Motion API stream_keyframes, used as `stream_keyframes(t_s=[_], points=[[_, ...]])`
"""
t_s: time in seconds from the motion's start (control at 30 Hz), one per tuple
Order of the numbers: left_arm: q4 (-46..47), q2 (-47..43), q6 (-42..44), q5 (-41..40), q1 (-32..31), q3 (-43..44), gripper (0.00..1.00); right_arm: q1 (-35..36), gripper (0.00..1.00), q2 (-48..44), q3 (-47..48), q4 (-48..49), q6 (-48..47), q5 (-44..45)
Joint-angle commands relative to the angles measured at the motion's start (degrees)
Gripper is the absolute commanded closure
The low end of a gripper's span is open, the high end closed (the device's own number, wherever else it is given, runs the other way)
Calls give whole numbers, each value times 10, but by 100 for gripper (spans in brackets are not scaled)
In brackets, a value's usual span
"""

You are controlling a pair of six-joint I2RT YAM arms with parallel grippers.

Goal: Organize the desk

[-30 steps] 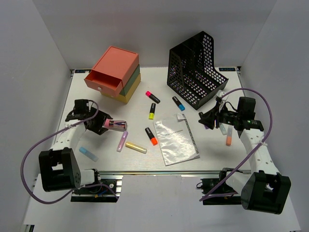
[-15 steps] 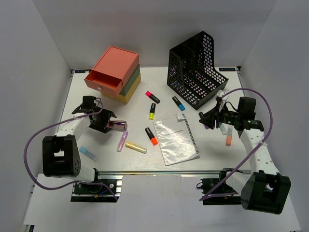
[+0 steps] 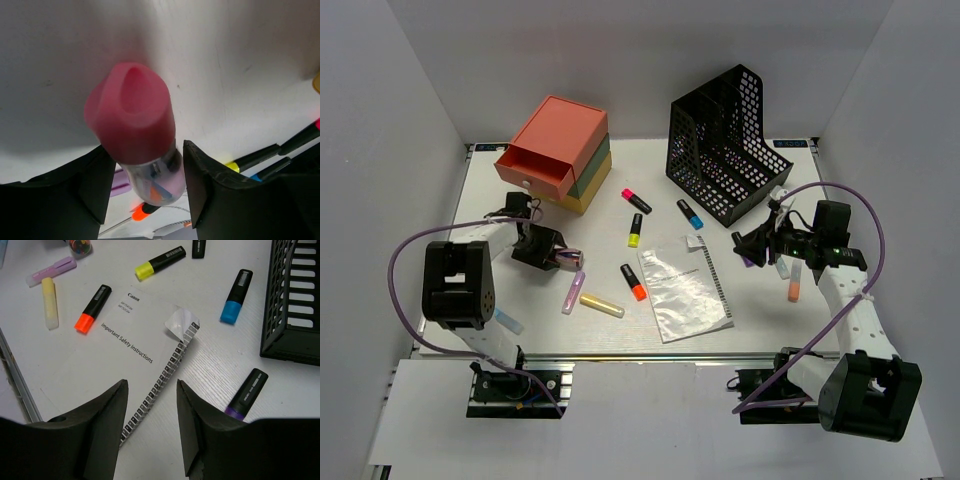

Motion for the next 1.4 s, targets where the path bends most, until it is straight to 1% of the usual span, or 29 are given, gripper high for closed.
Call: stream_keyframes(t_s=[0.0, 0.17, 0.2, 0.27, 0.3, 0.37, 0.4, 0.5, 0.67, 0.73, 0.8, 0.83, 0.87, 1.0, 1.03, 1.1, 1.13, 1.17, 1.33, 1.37], points=[[-7, -1, -3, -16, -3, 14, 37, -4, 50, 2, -5, 12, -5, -1], [-7, 10, -1, -21, -8, 15, 44, -7, 50, 4, -5, 12, -6, -1], [-8, 9, 1, -22, -8, 14, 50, -8, 50, 4, -5, 12, -6, -1], [-1, 4, 1, -20, -8, 3, 58, -10, 50, 3, -5, 12, -6, -3], [2, 4, 1, -20, -8, -1, 68, -11, 50, 3, -5, 12, -6, -5], [18, -22, 4, -2, -8, -15, 78, -12, 50, 3, -5, 12, -5, -6], [24, -45, 6, 11, -3, -19, 87, -11, 50, 3, -5, 10, -6, -8], [42, -85, 12, 30, 4, -26, 100, -15, 50, 2, -5, 11, -6, -9], [6, -164, 17, 39, 10, -4, 100, -19, 50, 2, -5, 9, -6, -13], [-9, -188, 16, 45, 10, -5, 100, -19, 51, 1, -5, 10, -6, -13], [-29, -237, 15, 59, 10, -6, 100, -21, 50, 1, -5, 8, -5, -12], [-36, -237, 15, 59, 10, -5, 100, -21, 50, 2, -5, 9, -5, -13], [-42, -264, 13, 67, 10, -5, 100, -22, 51, 1, -5, 10, -5, -13], [-39, -326, -5, 89, 10, 7, 100, -22, 51, 1, -6, 11, -5, -16], [-38, -333, -6, 93, 10, 24, 100, -23, 51, 3, -6, 12, -3, -16], [-46, -335, -10, 85, 10, 53, 100, -22, 51, 4, -5, 10, -4, -18], [-50, -332, -9, 81, 3, 90, 100, -23, 51, 4, -6, 10, -4, -17], [-56, -326, -8, 75, 3, 107, 100, -23, 51, 4, -6, 10, -4, -17], [-43, -269, -22, 50, 9, 179, 100, -23, 51, 4, -6, 8, -4, -16], [-39, -257, -22, 47, 9, 206, 100, -23, 51, 2, -5, 8, -4, -16]])
